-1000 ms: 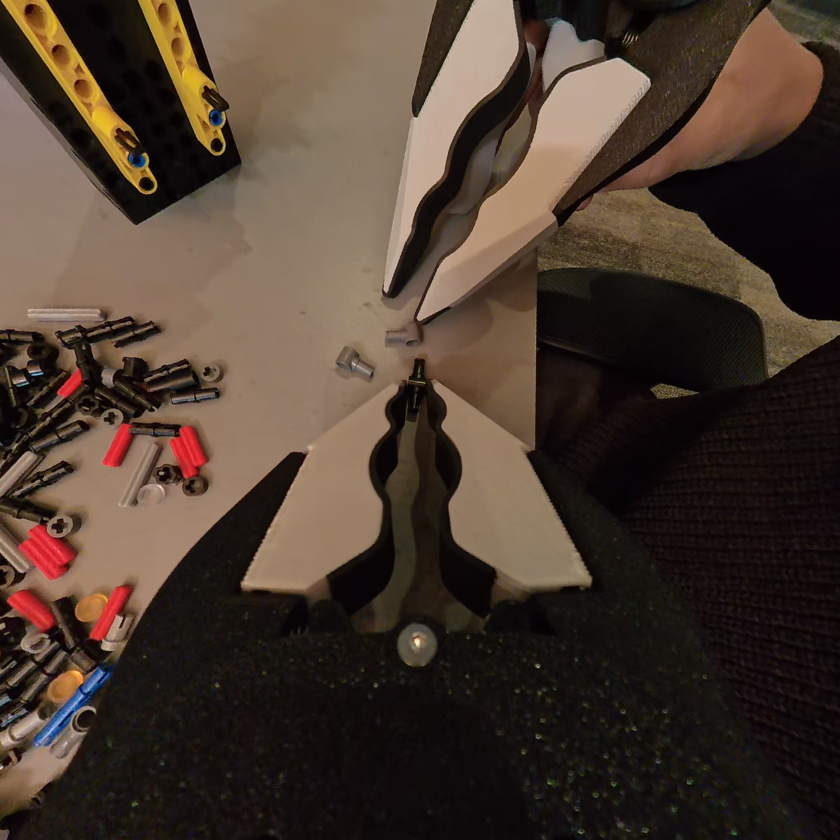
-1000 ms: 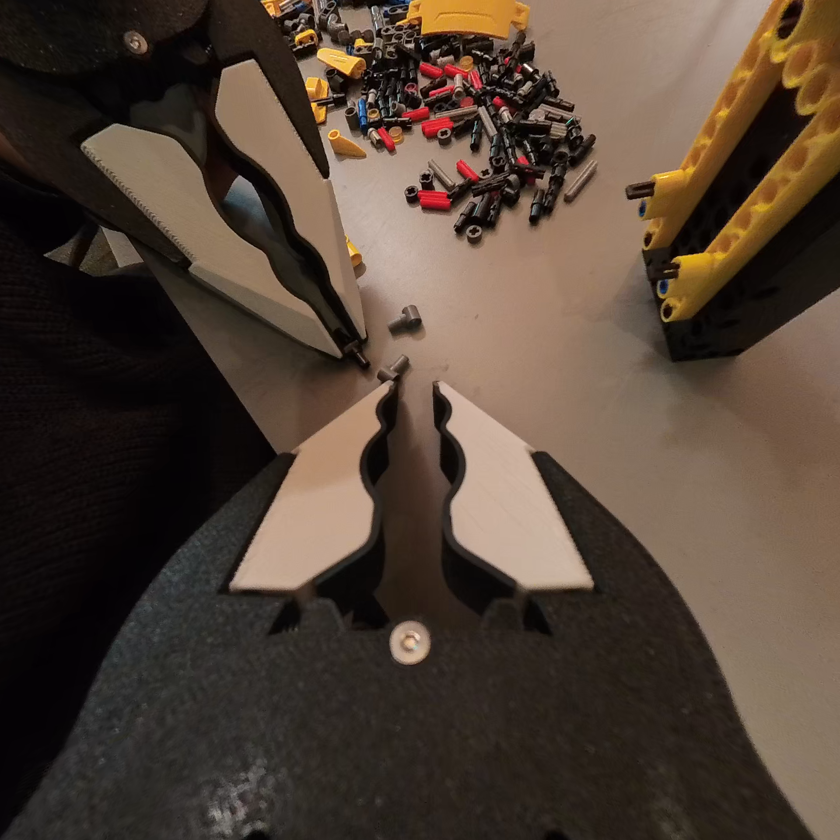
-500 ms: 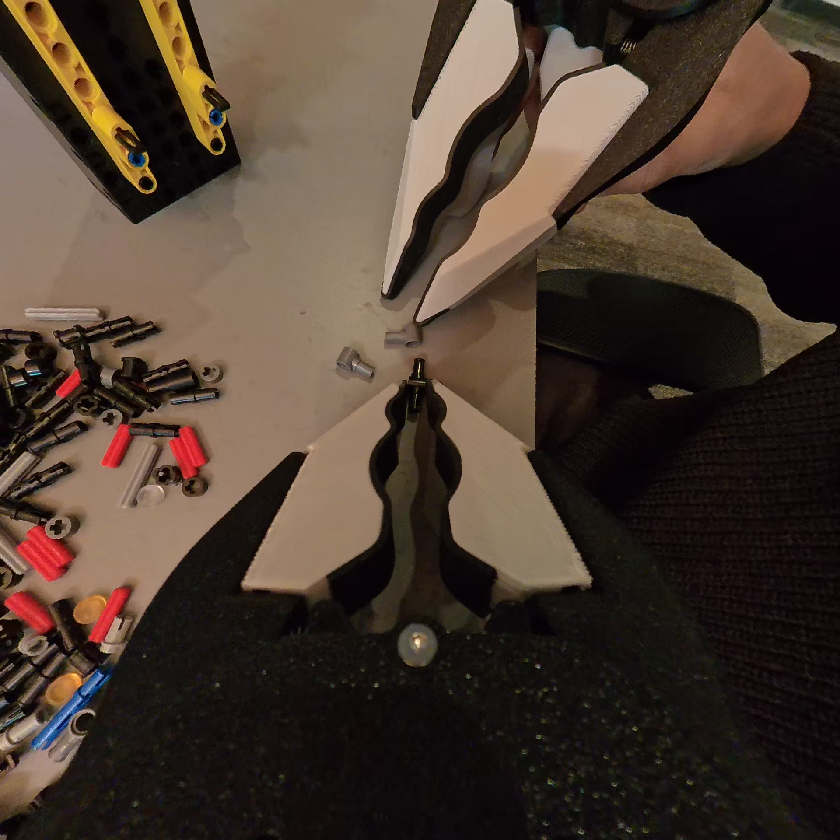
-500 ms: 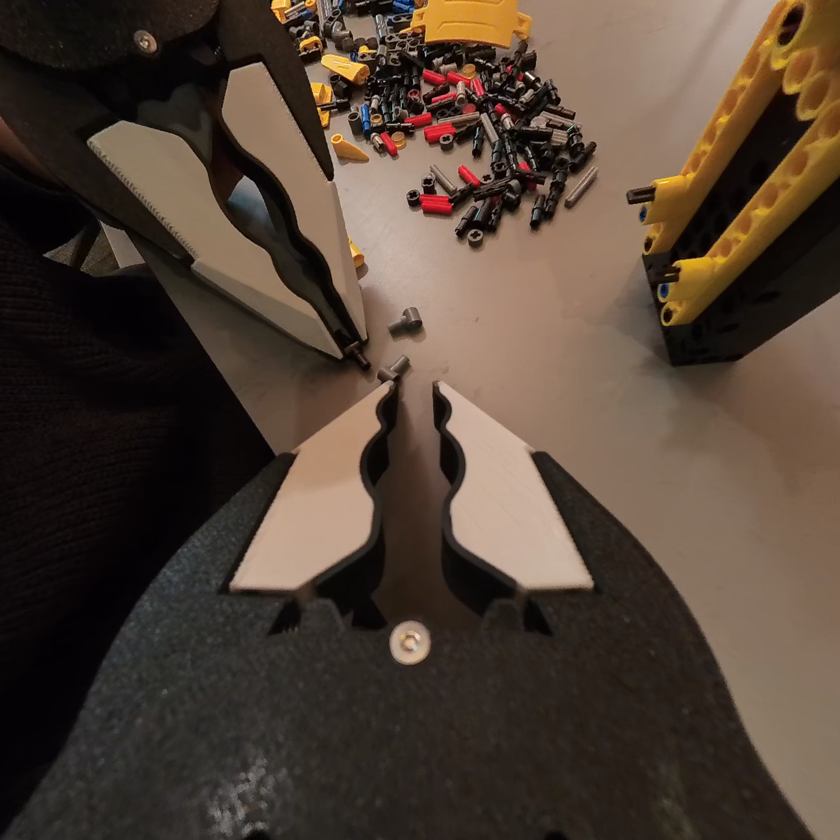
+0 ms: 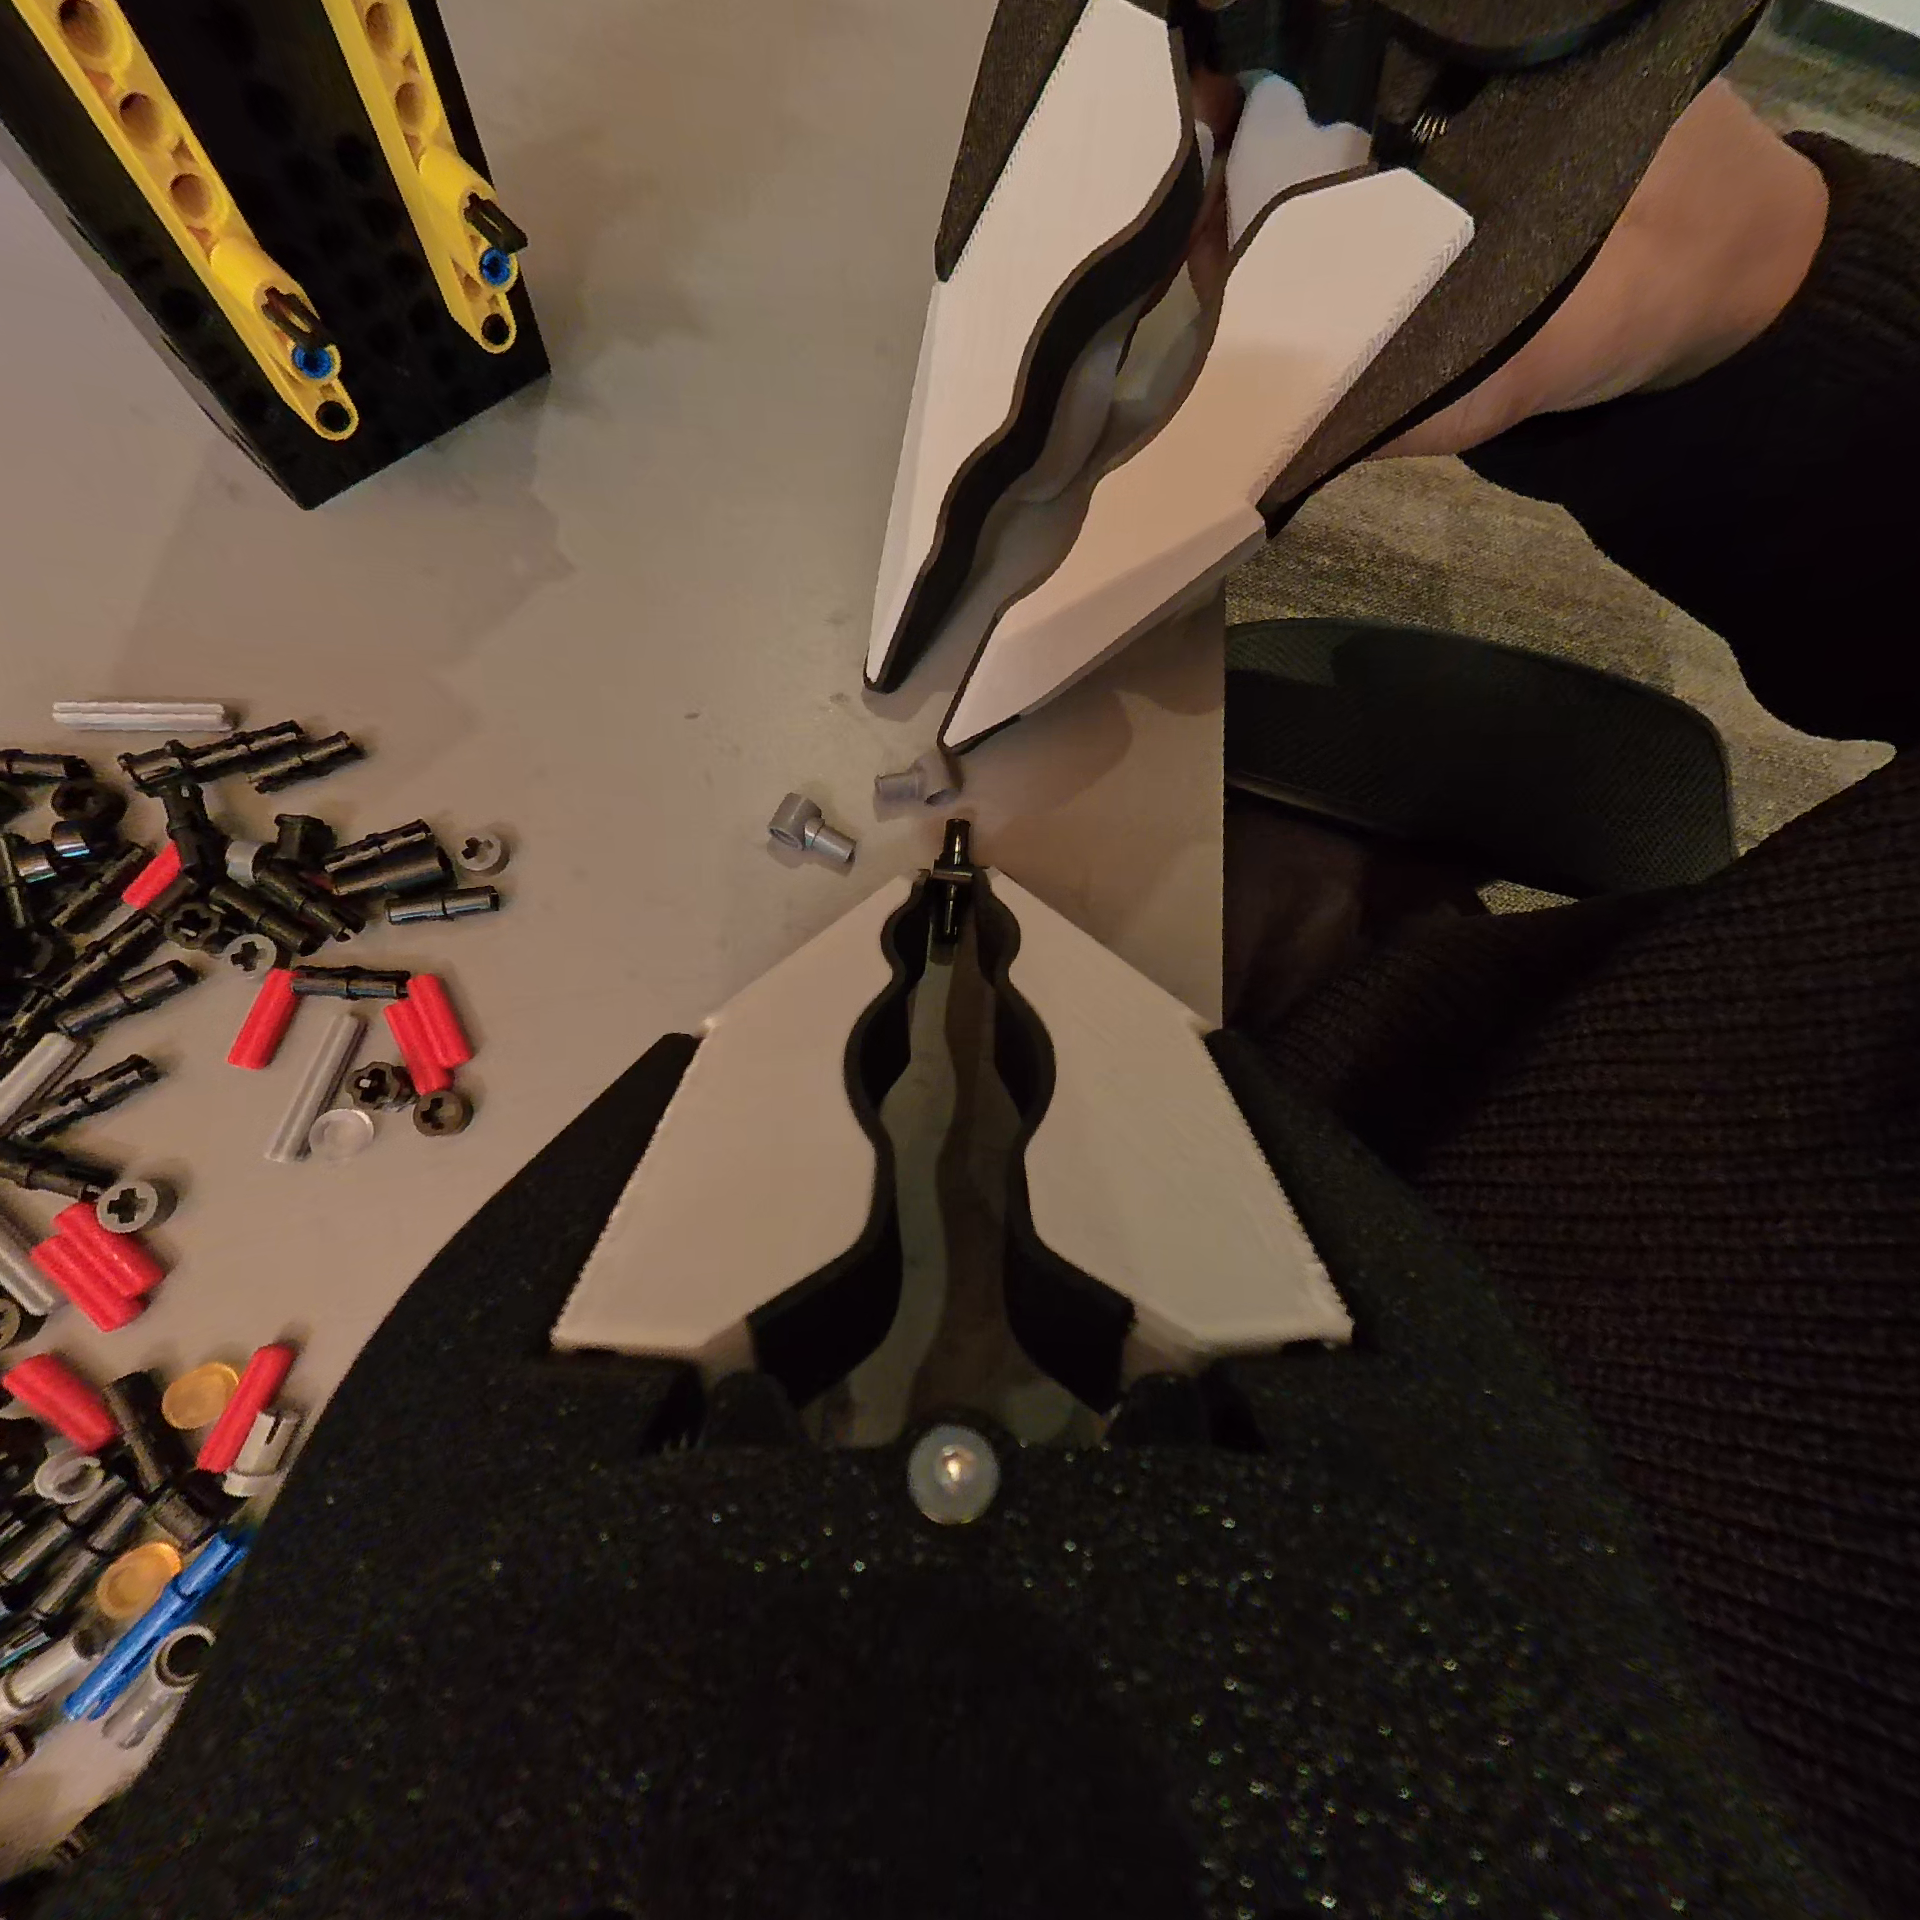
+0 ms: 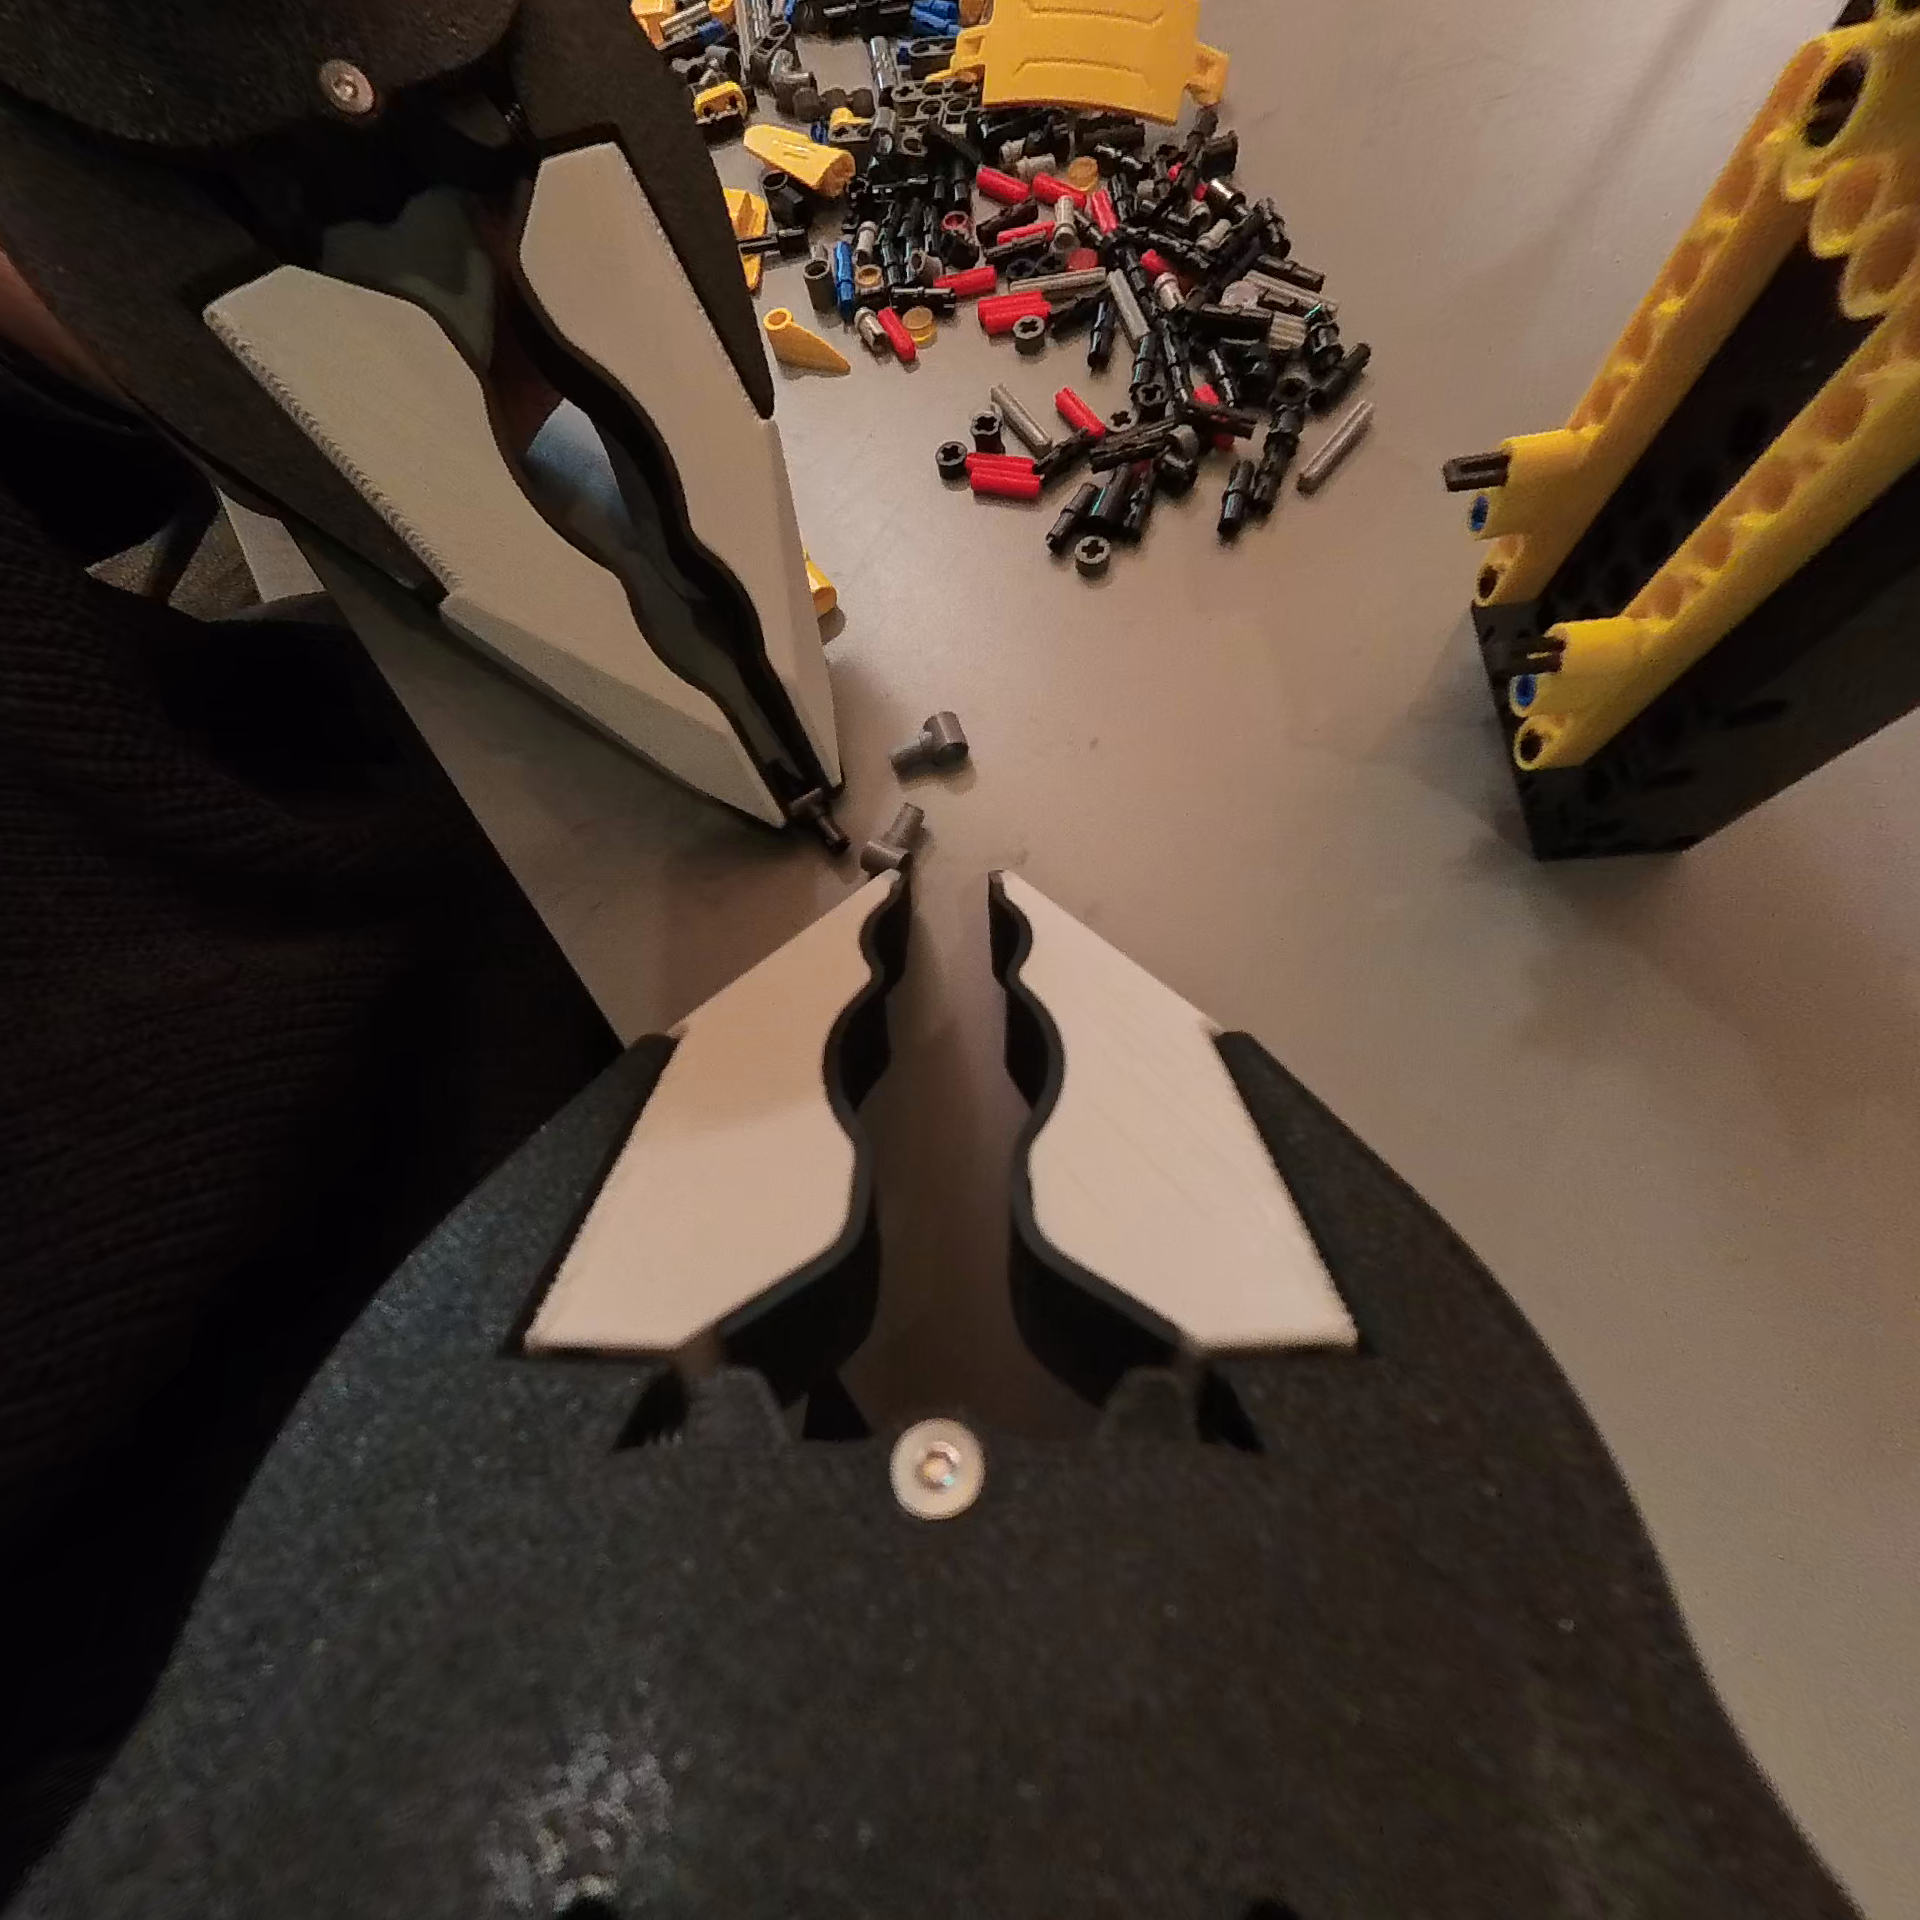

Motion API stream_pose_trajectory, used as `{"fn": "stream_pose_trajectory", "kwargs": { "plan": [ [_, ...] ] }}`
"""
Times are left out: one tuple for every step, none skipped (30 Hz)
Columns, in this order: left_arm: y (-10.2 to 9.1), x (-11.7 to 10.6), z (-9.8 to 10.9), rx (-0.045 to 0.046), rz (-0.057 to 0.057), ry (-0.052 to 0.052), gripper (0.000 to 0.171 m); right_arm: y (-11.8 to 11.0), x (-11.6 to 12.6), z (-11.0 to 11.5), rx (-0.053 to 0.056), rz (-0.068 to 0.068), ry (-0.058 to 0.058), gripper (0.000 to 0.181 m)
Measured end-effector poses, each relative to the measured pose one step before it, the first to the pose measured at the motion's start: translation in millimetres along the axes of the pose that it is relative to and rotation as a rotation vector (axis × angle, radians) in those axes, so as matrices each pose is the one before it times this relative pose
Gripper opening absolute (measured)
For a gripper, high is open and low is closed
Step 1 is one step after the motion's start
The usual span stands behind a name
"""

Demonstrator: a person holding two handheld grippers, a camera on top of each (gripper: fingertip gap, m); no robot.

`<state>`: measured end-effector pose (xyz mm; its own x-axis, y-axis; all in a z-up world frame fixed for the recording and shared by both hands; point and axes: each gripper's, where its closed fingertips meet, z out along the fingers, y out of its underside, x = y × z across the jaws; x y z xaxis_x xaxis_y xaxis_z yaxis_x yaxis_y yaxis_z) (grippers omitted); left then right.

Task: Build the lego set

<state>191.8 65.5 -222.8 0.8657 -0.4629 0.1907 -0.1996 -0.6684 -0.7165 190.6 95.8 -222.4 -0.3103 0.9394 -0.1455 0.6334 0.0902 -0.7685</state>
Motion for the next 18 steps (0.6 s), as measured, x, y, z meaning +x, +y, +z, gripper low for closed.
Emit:
{"fn": "stream_pose_trajectory", "kwargs": {
  "plan": [
    [0.03,0.0,-0.05,-0.00004,-0.0003,0.0005,0.007,-0.02,-0.08,0.01,0.0002,0.0001,-0.0005,0.015],
    [-0.05,-0.01,0.05,-0.0001,0.0001,0.0003,0.007,-0.07,0.06,0.04,0.0001,0.0001,-0.0004,0.015],
    [0.0,0.0,-0.04,0.00014,-0.0002,0.0005,0.007,-0.05,0.01,0.07,-0.0001,0.0001,-0.0001,0.015],
    [0.07,0.03,0.03,0.00017,-0.0007,0.0006,0.007,0.01,-0.03,-0.01,-0.0001,0.0001,-0.0002,0.015],
    [-0.01,-0.02,-0.03,0.00023,-0.0003,0.0003,0.007,-0.1,-0.07,-0.05,0.0002,0.0002,-0.0003,0.015],
    [-0.02,0.0,0.01,0.00011,0.0001,0.0,0.007,-0.03,0.07,-0.02,0.0003,0.0001,-0.0001,0.015],
    [-0.01,-0.03,0.0,0.00007,0.0002,-0.0001,0.007,0.03,-0.02,-0.06,0.0002,-0.0002,0.0,0.015],
    [0.02,0.02,-0.07,0.00049,-0.0002,0.0003,0.007,-0.02,0.01,0.01,0.0002,-0.0002,0.0,0.015],
    [-0.05,0.01,0.02,0.00127,-0.002,0.0011,0.007,-0.04,-0.04,0.02,0.0003,0.0001,-0.0002,0.015],
    [0.01,0.03,-0.08,0.00145,-0.0026,0.0012,0.007,0.02,0.03,-0.11,0.0005,0.0009,-0.0004,0.015],
    [0.01,-0.08,-0.01,0.00088,-0.0014,0.0007,0.007,-0.1,0.02,-0.01,0.0008,0.0013,-0.0005,0.015],
    [0.04,0.03,-0.08,0.00033,-0.0005,0.0003,0.007,-0.11,0.08,-0.07,0.0014,0.0014,-0.0006,0.015],
    [0.0,-0.01,0.0,-0.00003,0.0001,0.0,0.007,-0.08,-0.1,-0.1,0.0016,0.0013,-0.001,0.015],
    [0.0,0.05,0.04,-0.00011,0.0003,-0.0001,0.007,-0.13,0.01,-0.06,0.0016,0.0014,-0.001,0.015],
    [0.02,-0.02,-0.01,-0.00017,0.0003,0.0,0.007,-0.12,-0.18,-0.13,0.0016,0.0031,-0.0029,0.015],
    [0.07,-0.03,-0.06,-0.00003,0.0005,-0.0003,0.007,-0.06,-1.59,-0.08,0.0005,0.0091,-0.0134,0.015],
    [0.02,0.01,0.01,0.00051,0.0012,-0.0012,0.007,-0.36,-2.05,-0.15,0.0017,0.0207,-0.0206,0.015],
    [0.11,0.04,-0.08,0.00085,0.0012,-0.0017,0.007,-0.9,-1.0,-0.54,0.0071,0.0318,-0.0185,0.016]
  ]
}}
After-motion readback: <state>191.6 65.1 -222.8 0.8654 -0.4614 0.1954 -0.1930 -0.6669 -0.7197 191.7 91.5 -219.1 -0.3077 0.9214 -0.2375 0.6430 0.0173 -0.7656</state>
